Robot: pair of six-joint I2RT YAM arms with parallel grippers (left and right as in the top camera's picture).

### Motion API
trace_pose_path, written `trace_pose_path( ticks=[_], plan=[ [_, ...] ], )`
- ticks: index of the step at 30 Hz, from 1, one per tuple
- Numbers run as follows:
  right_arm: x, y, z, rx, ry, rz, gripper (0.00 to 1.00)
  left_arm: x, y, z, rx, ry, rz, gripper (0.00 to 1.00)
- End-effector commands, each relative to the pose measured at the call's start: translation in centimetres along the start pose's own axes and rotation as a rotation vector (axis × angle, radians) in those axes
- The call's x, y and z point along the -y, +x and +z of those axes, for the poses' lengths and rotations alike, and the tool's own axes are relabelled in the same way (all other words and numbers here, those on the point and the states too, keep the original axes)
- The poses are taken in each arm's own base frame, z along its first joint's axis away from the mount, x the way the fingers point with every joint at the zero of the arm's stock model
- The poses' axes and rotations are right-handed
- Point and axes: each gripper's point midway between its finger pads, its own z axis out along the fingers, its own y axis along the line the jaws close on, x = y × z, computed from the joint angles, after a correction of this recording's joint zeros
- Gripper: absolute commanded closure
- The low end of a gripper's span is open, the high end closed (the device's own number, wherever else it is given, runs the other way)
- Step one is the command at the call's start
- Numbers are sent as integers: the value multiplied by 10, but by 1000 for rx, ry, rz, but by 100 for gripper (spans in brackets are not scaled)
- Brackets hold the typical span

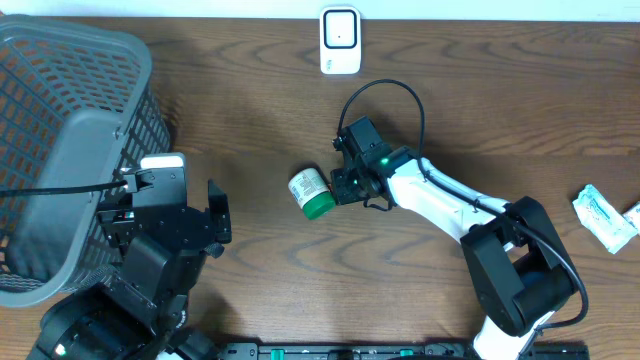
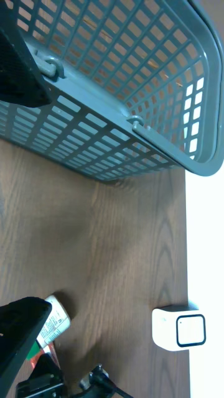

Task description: Scan the item barcode

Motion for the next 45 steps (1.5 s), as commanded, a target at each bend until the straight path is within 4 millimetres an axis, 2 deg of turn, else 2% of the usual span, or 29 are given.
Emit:
trace_pose_path(
  ticks=[1,2,3,5,6,8,11,17,20,23,28,30,34,38,42,45],
  plan=[
    [-5,-30,-36,81,-25,16,99,-4,-2,-2,10,-12,-11,2],
    [-3,-36,-47,98,-26,25,99,-4,-2,-2,10,-12,-11,2],
    [-2,-42,-59,115,-27,36,91,-4,-2,-2,10,-12,-11,2],
    [0,-49,-79,138,-48,56,27,-4,-2,-2,10,-12,-11,2],
    [-1,-50,-88,143,-71,63,1,-4,-2,-2,10,-12,-11,2],
    [-4,-47,-103,143,-112,72,1,-4,-2,-2,10,-12,-11,2],
    [2,-47,-116,166,-85,80,1,-4,-2,-2,10,-12,-11,2],
    [-1,-53,-118,192,-97,152,1,-4,-2,-2,10,-12,-11,2],
    [5,-49,-113,154,-100,383,1,-4,-2,-2,10,-12,-11,2],
    [19,-28,-105,52,-66,798,1,-4,-2,-2,10,-12,-11,2],
    [38,-20,-99,26,-23,1087,1,-4,-2,-2,10,-12,-11,2],
    [46,-18,-94,40,12,1155,1,-4,-2,-2,10,-12,-11,2],
    [58,-14,-85,59,76,1183,1,-4,-2,-2,10,-12,-11,2],
    [61,-9,-69,22,100,1230,8,-4,-2,-2,10,-12,-11,2],
    [63,-31,-53,67,39,1245,21,-4,-2,-2,10,-12,-11,2],
    [61,-46,-46,102,-14,1270,23,-4,-2,-2,10,-12,-11,2]
  ],
)
